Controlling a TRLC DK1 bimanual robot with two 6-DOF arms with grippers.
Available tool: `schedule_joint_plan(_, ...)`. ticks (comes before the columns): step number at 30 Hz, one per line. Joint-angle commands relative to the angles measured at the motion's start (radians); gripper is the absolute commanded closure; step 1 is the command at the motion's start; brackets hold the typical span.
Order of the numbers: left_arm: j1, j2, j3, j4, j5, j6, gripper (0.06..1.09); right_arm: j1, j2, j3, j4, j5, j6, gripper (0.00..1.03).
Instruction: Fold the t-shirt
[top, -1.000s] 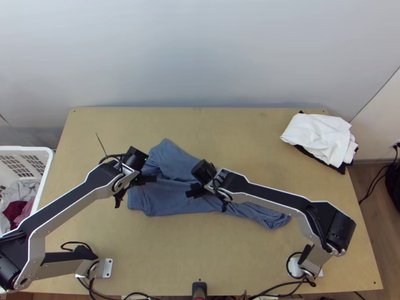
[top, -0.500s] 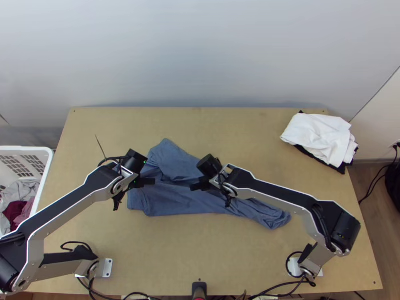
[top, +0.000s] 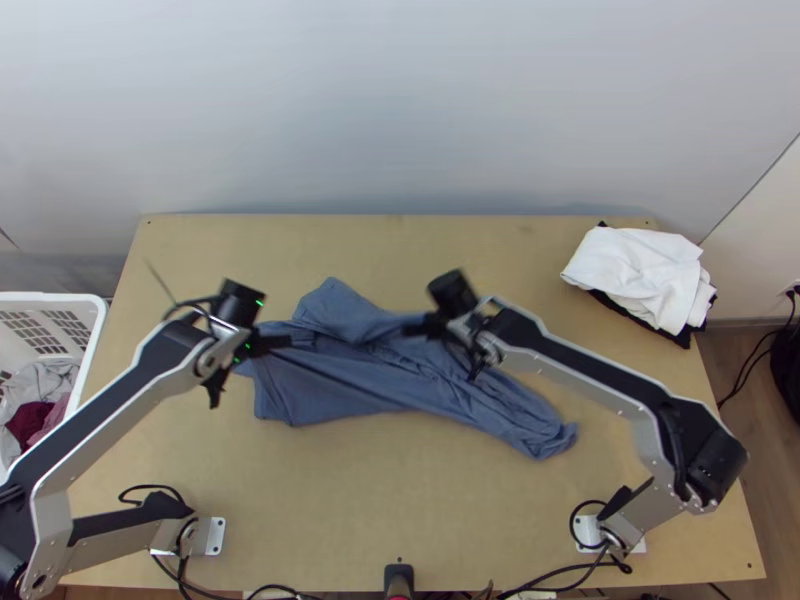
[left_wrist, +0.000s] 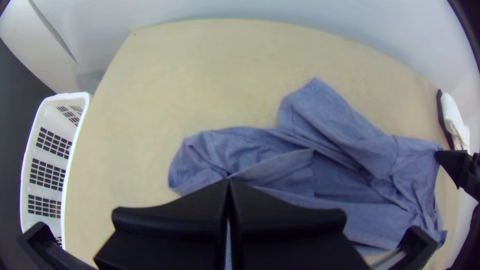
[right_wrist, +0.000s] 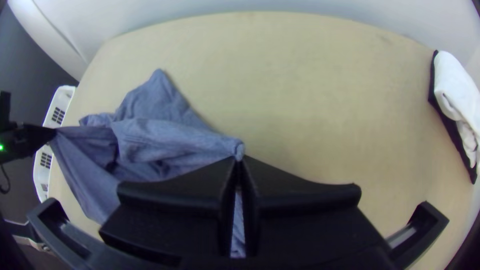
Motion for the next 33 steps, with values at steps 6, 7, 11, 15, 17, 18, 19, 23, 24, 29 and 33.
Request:
schedule_joint_plan(6,0.097,-0.091,0.130,-0.191,0.172,0.049,1.05,-0.327,0.023,0.126,0.012,0.000,-0.087,1.00)
schedule_joint_plan(7,0.082,-0.103,0.124,-0.221,0.189,0.049,1.05,-0.352,0.033,0.139,0.012,0.000,-0.090,1.00)
schedule_joint_plan(11,0.005,-0.194,0.098,-0.323,0.229,0.059,1.05,-0.435,0.075,0.181,0.013,0.000,-0.110,1.00)
schedule_joint_plan(15,-0.053,-0.277,0.088,-0.429,0.318,0.057,1.05,-0.512,0.106,0.196,0.036,0.000,-0.117,1.00)
schedule_joint_plan(17,-0.099,-0.307,0.082,-0.486,0.366,0.049,1.05,-0.544,0.121,0.201,0.045,0.000,-0.125,1.00)
schedule_joint_plan(18,-0.130,-0.324,0.075,-0.510,0.378,0.046,1.05,-0.558,0.129,0.205,0.045,0.000,-0.127,1.00)
schedule_joint_plan(19,-0.154,-0.336,0.062,-0.521,0.380,0.042,1.05,-0.570,0.133,0.207,0.045,0.000,-0.128,1.00)
schedule_joint_plan(23,-0.209,-0.369,0.021,-0.564,0.472,0.034,1.05,-0.607,0.158,0.205,0.059,0.000,-0.134,1.00)
schedule_joint_plan(24,-0.232,-0.376,0.013,-0.578,0.501,0.034,1.05,-0.613,0.164,0.205,0.062,0.001,-0.137,1.00)
schedule_joint_plan(29,-0.283,-0.381,-0.030,-0.561,0.507,0.039,1.05,-0.631,0.179,0.216,0.068,0.014,-0.125,0.86)
schedule_joint_plan(33,-0.275,-0.375,-0.042,-0.475,0.508,0.031,0.77,-0.634,0.167,0.225,0.048,0.024,-0.061,0.24)
